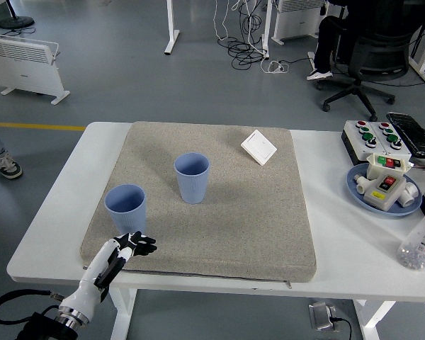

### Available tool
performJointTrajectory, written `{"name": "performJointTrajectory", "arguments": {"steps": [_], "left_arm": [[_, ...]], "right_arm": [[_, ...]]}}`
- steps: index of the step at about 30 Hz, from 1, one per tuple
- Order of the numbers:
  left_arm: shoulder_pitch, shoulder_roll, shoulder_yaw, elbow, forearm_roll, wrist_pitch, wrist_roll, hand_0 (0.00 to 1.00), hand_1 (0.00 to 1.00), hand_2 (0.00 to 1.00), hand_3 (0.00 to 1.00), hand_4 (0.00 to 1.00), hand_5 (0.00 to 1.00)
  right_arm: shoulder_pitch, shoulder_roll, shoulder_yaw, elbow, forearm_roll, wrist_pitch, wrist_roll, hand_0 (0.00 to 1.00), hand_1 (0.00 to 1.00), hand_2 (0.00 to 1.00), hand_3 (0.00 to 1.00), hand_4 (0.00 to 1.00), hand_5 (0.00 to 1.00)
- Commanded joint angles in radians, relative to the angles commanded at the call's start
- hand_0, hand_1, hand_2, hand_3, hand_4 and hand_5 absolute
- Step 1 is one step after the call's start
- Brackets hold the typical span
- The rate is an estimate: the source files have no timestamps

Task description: Push cup pick cup insert cup

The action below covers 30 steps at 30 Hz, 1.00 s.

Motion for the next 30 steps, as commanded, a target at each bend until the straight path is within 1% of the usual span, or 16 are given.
{"name": "performJointTrajectory", "arguments": {"steps": [5,6,11,18,21,27,30], "left_arm": [[-0.025,-0.001,-0.003,0.021,0.005,0.006,-0.005,0.691,0.677,0.632,0.583,0.634,0.998],[-0.029,-0.001,-0.005,0.025,0.011,0.011,-0.006,0.706,0.681,0.633,0.589,0.632,0.998],[-0.033,-0.002,-0.013,0.039,0.027,0.02,-0.01,0.706,0.681,0.633,0.589,0.632,0.998],[-0.049,-0.001,-0.007,0.067,0.032,0.02,-0.016,0.726,0.686,0.633,0.59,0.627,0.998],[-0.063,-0.002,-0.008,0.09,0.041,0.024,-0.024,0.726,0.686,0.633,0.59,0.627,0.998],[-0.076,-0.002,-0.012,0.104,0.062,0.024,-0.024,0.731,0.689,0.637,0.592,0.626,0.998],[-0.09,0.0,-0.013,0.124,0.062,0.025,-0.027,0.741,0.689,0.642,0.594,0.628,0.998]], "right_arm": [[-0.001,0.0,-0.001,0.0,-0.001,0.001,0.0,0.754,0.63,0.65,0.56,0.079,0.467],[0.0,0.0,0.0,0.0,-0.002,0.001,0.0,0.755,0.629,0.65,0.561,0.079,0.466],[0.0,0.0,0.001,0.0,0.0,0.001,0.001,0.755,0.629,0.65,0.561,0.079,0.466],[0.0,0.0,0.002,0.0,0.0,0.001,0.001,0.754,0.629,0.65,0.56,0.079,0.466],[0.0,0.001,0.002,0.0,-0.001,0.0,0.001,0.754,0.629,0.65,0.56,0.079,0.466],[0.0,0.002,0.002,0.0,0.0,0.0,0.0,0.755,0.63,0.65,0.56,0.079,0.465],[0.001,0.002,0.001,0.0,0.0,0.0,0.0,0.755,0.63,0.65,0.56,0.079,0.466]]}}
